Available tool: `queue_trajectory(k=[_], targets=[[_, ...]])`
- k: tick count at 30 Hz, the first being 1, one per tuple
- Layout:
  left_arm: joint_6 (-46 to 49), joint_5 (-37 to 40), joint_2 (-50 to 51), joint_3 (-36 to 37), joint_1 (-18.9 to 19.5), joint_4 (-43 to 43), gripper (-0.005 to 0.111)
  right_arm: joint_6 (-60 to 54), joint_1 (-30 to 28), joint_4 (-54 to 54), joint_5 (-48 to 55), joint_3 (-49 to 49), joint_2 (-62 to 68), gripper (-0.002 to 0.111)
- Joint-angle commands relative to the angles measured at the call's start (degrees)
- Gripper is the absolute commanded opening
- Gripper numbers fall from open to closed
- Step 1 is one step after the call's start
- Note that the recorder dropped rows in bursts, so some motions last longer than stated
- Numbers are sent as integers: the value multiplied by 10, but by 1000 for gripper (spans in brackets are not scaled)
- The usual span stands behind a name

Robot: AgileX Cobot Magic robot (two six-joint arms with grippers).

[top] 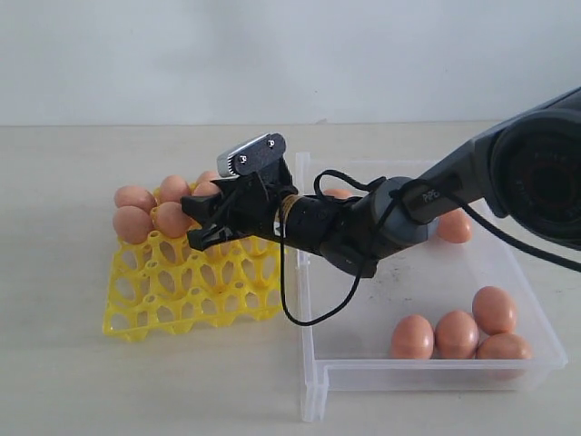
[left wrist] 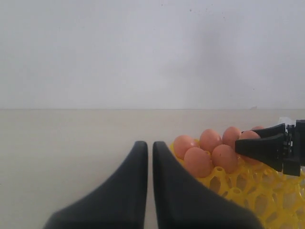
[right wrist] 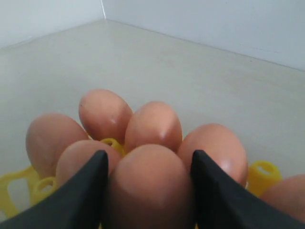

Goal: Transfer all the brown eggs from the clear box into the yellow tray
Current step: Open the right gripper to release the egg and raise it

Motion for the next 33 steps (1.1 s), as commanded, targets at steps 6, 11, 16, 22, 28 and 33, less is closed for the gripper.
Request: queue_trajectory(k=[6,11,16,22,28,33], targets=[[0,-8,-2,2,1,-3,4,28,-4,-1,15,-1,-2,62],[0,-8,-2,2,1,-3,4,32,-4,-4,15,-1,-31,62],[0,-8,-2,2,1,-3,4,81,-4,-49,32,0,-87,62],[0,-8,-2,2,1,-3,4,257,-4,-297,173,0,-191,41],[0,-8,-2,2,1,-3,4,652,-6,-719,322,2,-280,0],[0,-8,-2,2,1,-3,4,686,-41,-719,379,39,-332,0]])
